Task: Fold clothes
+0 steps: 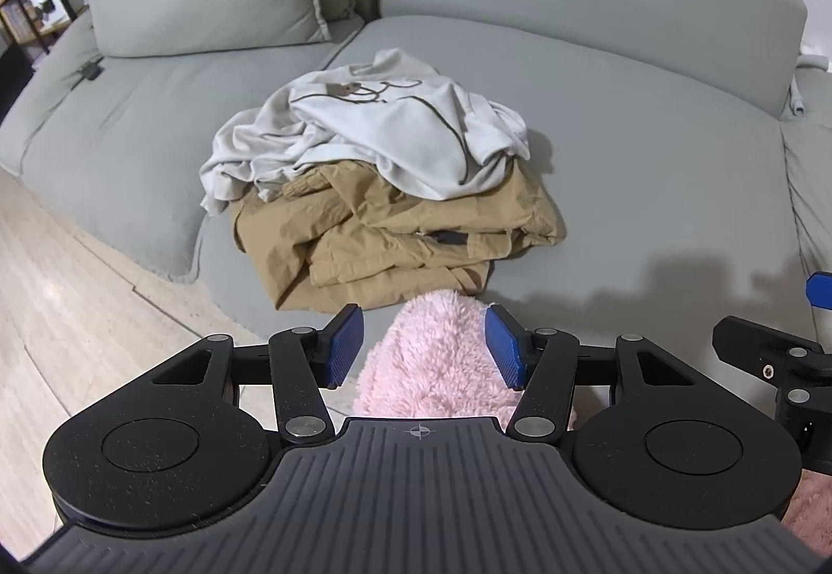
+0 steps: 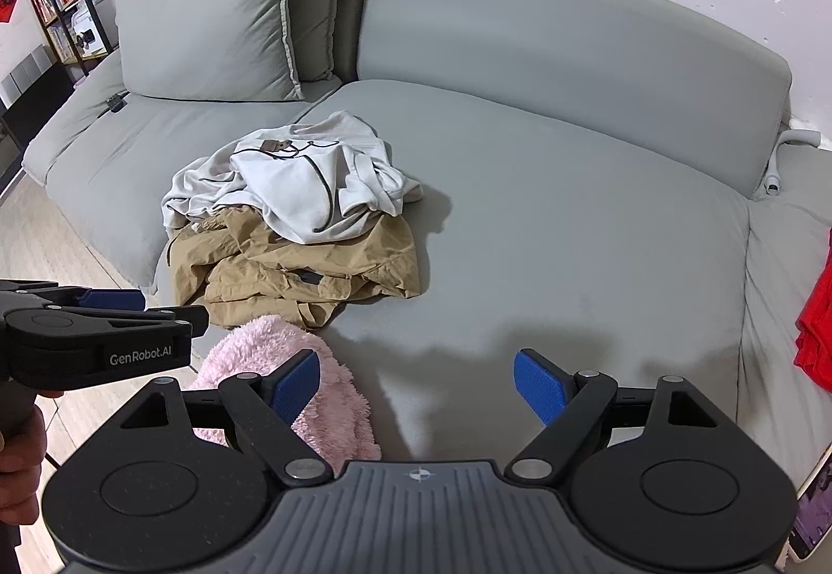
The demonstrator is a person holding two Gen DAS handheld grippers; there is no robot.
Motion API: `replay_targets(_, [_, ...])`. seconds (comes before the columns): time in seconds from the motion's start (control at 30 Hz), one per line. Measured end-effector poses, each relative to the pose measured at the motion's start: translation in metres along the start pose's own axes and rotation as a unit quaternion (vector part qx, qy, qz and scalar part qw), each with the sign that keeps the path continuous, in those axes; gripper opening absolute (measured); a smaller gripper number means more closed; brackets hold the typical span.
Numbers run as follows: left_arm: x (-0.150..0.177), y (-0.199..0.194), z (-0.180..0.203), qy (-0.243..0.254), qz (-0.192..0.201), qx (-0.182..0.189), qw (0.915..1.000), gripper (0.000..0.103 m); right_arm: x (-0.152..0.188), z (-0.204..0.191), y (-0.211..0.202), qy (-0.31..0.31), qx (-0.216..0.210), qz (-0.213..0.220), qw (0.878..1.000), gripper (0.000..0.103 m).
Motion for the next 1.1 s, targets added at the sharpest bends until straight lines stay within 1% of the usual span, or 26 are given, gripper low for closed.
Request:
replay_targets(0.17, [0.001,-0.002,-0.001,-0.005,0.003,0.003,1.0000,0.060,-0.001,-0.002,-0.001,-0.004,0.005,0.003,1.000,0.082])
replay_targets(0.23, [-0.004,0.000,-0.003,-0.003,-0.007,0.005,1.0000,0.061,-0.001,-0.002,-0.001,-0.005,0.007,0.004,1.000,0.082])
replay_targets(0.33, [-0.001,-0.006,0.000,-0.002,0.006,0.002,1.0000,0.061,-0.001,-0.002,0.001,-0.006,0.001,0.001,1.000,0.082])
replay_targets(0.4, [-0.005,-0.004,0.001,-0.002,0.009,0.002,1.0000,0.062,0.001,-0.002,0.001,-0.006,0.000,0.001,1.000,0.082])
replay_targets(0.43, [0.000,-0.008,0.003,0.002,0.013,0.004,0.9999,0.062,0.001,-0.002,0.000,-0.005,0.001,0.001,1.000,0.082])
replay_targets(0.67, [-0.001,-0.010,0.006,0.006,0.014,0.005,0.9999,0.065,0.000,0.002,-0.003,-0.001,0.000,0.002,1.000,0.082])
replay_targets(1.1, [-0.001,-0.008,0.009,0.012,0.011,-0.002,0.9999,0.066,0.005,0.012,-0.003,0.013,-0.004,-0.001,1.000,0.082])
Point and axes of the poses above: each gripper's, at about its wrist camera, not at the fingertips, and y roughly the way its jaws point, z to its right, x to its underside, the point moved 3 cm from there along y, roughly the way its jaws point, and after that the axes turned 8 degrees about -x, right-handed, at the moved point
